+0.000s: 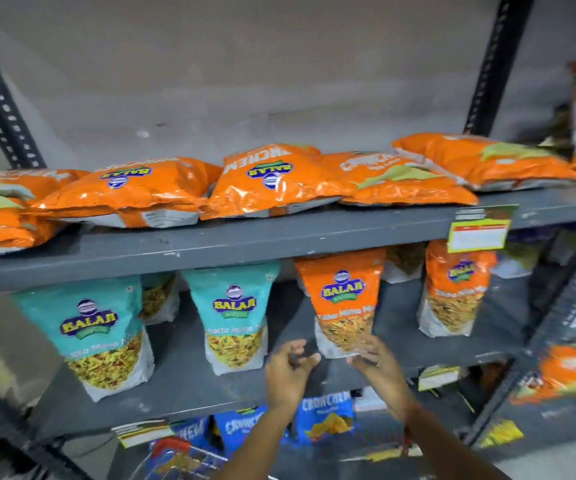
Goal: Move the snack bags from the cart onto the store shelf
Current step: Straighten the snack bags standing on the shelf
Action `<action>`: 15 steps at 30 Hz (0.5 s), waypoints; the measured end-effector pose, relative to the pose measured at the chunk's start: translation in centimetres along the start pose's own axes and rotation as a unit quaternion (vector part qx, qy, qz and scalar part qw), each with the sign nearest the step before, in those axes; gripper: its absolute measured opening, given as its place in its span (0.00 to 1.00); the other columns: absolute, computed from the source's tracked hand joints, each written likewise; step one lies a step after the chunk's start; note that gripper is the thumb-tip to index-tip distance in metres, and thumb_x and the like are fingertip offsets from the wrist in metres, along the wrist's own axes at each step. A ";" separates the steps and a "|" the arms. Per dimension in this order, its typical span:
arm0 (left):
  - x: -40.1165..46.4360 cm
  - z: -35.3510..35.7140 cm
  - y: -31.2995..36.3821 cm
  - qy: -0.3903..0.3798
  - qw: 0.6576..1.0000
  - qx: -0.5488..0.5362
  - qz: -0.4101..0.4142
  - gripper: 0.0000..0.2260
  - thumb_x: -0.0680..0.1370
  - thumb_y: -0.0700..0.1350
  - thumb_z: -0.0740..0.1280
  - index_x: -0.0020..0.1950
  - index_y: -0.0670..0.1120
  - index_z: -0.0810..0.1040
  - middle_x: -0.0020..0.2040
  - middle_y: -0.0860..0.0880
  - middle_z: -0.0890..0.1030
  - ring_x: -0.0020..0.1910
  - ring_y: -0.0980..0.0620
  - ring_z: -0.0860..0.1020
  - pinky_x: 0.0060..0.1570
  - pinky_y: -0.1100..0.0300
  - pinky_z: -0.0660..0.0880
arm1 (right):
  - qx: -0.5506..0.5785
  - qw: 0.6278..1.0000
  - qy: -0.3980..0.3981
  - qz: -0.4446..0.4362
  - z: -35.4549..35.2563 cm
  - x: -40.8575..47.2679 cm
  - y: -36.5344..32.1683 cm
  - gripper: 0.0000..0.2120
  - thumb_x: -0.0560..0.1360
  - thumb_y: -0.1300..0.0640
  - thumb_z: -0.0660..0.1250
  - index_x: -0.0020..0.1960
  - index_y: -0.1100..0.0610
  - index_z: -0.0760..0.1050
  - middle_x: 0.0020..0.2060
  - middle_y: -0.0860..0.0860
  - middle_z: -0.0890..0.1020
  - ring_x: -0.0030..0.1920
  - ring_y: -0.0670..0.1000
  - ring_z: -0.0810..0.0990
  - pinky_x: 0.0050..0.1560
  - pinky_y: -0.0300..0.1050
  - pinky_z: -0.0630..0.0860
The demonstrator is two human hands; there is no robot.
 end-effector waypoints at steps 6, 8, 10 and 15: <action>2.1 6.8 -1.4 -0.032 0.997 -0.033 -0.065 0.27 0.67 0.38 0.77 0.65 0.43 0.73 0.50 0.48 0.80 0.39 0.57 0.79 0.38 0.74 0.74 | -0.025 0.998 0.013 0.052 -6.9 4.8 2.9 0.26 0.70 0.67 0.71 0.66 0.62 0.68 0.61 0.65 0.74 0.55 0.59 0.76 0.58 0.54 0.73; 2.4 6.9 -2.1 -0.039 0.995 -0.032 -0.084 0.31 0.68 0.38 0.76 0.68 0.44 0.69 0.50 0.51 0.79 0.41 0.57 0.80 0.37 0.75 0.75 | -0.032 0.996 -0.009 0.084 -6.6 5.3 3.7 0.30 0.70 0.70 0.71 0.69 0.62 0.65 0.64 0.66 0.71 0.56 0.60 0.75 0.58 0.54 0.72; 2.9 7.7 -2.8 -0.025 0.995 -0.040 -0.090 0.35 0.68 0.41 0.77 0.71 0.46 0.66 0.54 0.51 0.79 0.48 0.53 0.80 0.49 0.63 0.79 | -0.029 0.994 -0.043 0.094 -6.5 6.5 4.5 0.35 0.70 0.69 0.71 0.72 0.59 0.60 0.66 0.62 0.69 0.62 0.60 0.72 0.61 0.53 0.71; 4.5 9.0 -3.1 0.004 0.995 -0.038 -0.090 0.28 0.66 0.43 0.78 0.64 0.49 0.73 0.55 0.50 0.82 0.50 0.54 0.81 0.59 0.51 0.78 | -0.098 0.983 -0.141 0.066 -5.1 10.2 4.9 0.29 0.68 0.64 0.73 0.65 0.51 0.67 0.61 0.54 0.76 0.59 0.53 0.76 0.63 0.53 0.74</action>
Point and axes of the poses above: each hand's wrist, its own x-axis towards the middle knuckle, its own z-axis out of the palm, y = z × x, the point moved 5 cm from there along x, towards the middle knuckle
